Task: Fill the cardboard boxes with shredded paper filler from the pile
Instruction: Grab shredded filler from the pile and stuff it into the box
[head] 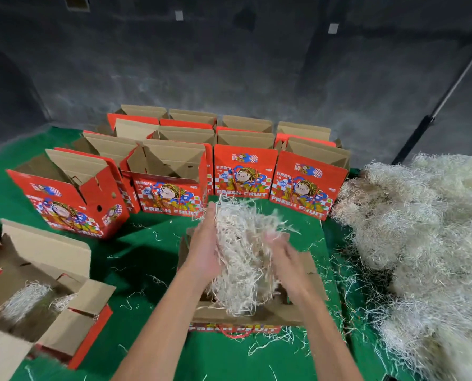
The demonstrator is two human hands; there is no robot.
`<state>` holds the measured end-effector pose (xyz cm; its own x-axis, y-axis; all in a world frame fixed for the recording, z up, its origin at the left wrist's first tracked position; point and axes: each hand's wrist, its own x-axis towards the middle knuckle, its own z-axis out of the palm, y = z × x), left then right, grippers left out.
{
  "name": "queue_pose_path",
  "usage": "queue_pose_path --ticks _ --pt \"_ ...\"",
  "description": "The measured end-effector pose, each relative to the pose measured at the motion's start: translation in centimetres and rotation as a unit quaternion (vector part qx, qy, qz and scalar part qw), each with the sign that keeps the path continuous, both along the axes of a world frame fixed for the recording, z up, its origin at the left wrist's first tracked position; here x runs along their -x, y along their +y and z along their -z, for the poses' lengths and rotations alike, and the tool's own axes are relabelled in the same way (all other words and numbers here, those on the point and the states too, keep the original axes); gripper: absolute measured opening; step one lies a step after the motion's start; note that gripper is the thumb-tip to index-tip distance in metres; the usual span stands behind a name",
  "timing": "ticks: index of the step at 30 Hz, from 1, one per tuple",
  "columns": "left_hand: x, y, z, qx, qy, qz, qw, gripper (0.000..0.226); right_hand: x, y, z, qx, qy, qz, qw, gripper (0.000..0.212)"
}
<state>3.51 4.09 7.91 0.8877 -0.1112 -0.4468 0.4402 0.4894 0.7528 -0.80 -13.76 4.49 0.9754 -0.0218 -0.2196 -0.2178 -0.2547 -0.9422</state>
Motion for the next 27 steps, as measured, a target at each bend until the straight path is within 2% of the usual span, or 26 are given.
queue_pose_path --ticks 2,3,4,5,6,8,9,11,12,13,15,17,19,20,22,24,26,27 --pt "-0.2 -0.2 -0.1 0.044 -0.023 0.002 0.999 0.059 0.6 0.9 1.6 -0.004 0.059 -0.054 0.997 0.100" --pt "-0.4 -0.1 0.0 0.045 -0.029 -0.003 0.999 0.052 0.6 1.3 2.3 -0.006 0.062 -0.070 0.996 0.103" --pt "-0.4 0.2 0.1 0.051 -0.040 0.002 0.998 0.052 0.4 1.4 3.0 -0.001 0.055 -0.075 0.996 0.088" --pt "-0.5 0.4 0.2 0.043 -0.051 0.010 0.998 0.053 0.1 1.6 3.7 0.002 0.037 -0.064 0.997 0.064" --pt "-0.4 0.6 0.3 0.010 -0.061 0.011 0.998 0.048 0.1 1.6 3.8 -0.008 0.034 -0.042 0.999 0.047" --pt "0.2 1.2 0.7 -0.105 -0.079 -0.013 0.991 0.042 0.2 1.5 3.5 -0.050 0.031 0.009 0.998 0.032" --pt "0.6 1.4 1.2 -0.163 -0.088 -0.019 0.983 0.047 0.2 1.3 3.4 -0.098 0.037 0.029 0.994 0.028" --pt "1.6 1.4 2.3 -0.252 -0.100 -0.004 0.963 0.065 0.1 1.0 2.6 -0.200 0.081 0.065 0.974 0.063" --pt "2.2 1.2 3.0 -0.280 -0.094 0.001 0.955 0.081 0.0 0.9 1.9 -0.236 0.090 0.075 0.965 0.080" --pt "2.5 1.0 3.5 -0.285 -0.075 0.004 0.956 0.096 -0.3 0.9 1.6 -0.263 0.089 0.070 0.958 0.094" --pt "3.1 -0.1 4.4 -0.239 -0.026 0.017 0.971 0.107 -0.6 1.1 0.6 -0.299 0.086 0.065 0.948 0.101" --pt "3.4 -1.1 4.8 -0.181 0.002 0.037 0.983 0.098 -0.3 1.6 0.1 -0.258 0.075 0.087 0.959 0.076" --pt "3.6 -1.6 4.3 -0.157 -0.014 0.029 0.987 0.070 -0.6 1.9 1.3 -0.171 0.012 0.133 0.976 0.041" --pt "3.4 -1.8 4.3 -0.157 -0.019 0.012 0.987 0.068 -0.3 2.4 1.7 -0.179 -0.010 0.153 0.972 0.038" --pt "2.9 -2.5 4.4 -0.163 -0.018 -0.011 0.986 0.087 0.4 3.7 1.9 -0.238 -0.003 0.207 0.949 0.030" --pt "2.6 -3.3 4.1 -0.174 -0.027 -0.006 0.984 0.106 0.7 4.6 1.8 -0.252 0.005 0.245 0.936 0.019" --pt "2.4 -2.6 3.2 -0.161 -0.051 -0.036 0.985 0.119 0.2 3.8 1.7 -0.180 -0.021 0.257 0.949 0.005" --pt "1.8 -1.5 2.8 -0.146 -0.059 -0.073 0.985 0.121 -0.3 2.9 1.3 -0.129 -0.027 0.277 0.952 0.018"
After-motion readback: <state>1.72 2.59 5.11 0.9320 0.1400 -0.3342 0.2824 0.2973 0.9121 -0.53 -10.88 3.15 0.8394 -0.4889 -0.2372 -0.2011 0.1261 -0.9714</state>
